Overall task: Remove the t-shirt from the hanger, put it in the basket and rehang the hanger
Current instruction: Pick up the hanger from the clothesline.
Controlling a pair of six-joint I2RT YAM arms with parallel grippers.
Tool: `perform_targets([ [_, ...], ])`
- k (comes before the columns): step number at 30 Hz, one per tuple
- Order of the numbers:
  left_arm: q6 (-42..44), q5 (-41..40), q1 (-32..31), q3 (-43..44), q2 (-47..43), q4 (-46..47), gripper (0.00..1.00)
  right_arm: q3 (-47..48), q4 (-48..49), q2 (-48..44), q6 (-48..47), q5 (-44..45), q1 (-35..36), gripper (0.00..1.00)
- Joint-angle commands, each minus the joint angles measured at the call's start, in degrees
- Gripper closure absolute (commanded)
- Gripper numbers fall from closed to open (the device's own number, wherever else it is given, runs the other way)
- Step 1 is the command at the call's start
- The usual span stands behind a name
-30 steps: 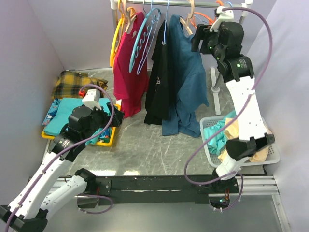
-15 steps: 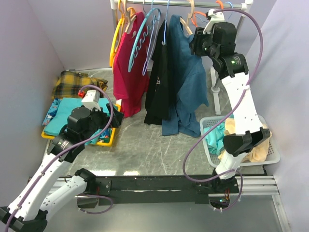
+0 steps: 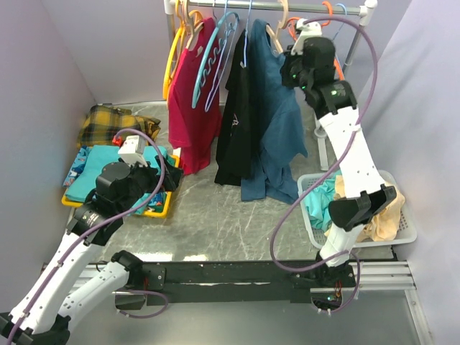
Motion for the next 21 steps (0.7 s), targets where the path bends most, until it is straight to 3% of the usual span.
perform_targets([
  [1, 0.4, 1.2, -0.2, 1.9, -0.7, 0.3, 0.01, -3.9, 9.6, -6.9, -1.8, 9.3, 4.9, 1.0],
  [7, 0.7, 0.5, -0.1, 1.8, -2.4, -0.6, 0.01, -0.8, 15.6, -9.2, -2.7, 17.8, 6.7, 1.0],
  [13, 0.7, 0.6, -0.2, 2.5, -2.7, -1.2, 0.01, 8.4, 11.7, -6.2, -4.4, 19.4, 6.9, 1.0],
  [15, 0.9, 0.6, -0.2, 2.5, -3.0, -1.3, 0.01, 6.2, 11.3, -7.7, -4.2, 19.6, 7.1, 1.0],
  [21, 1.8, 1.7, -0.2, 3.4, -3.6, -1.9, 0.01, -16.1, 11.0, -23.4, -0.3, 21.7, 10.9, 1.0],
])
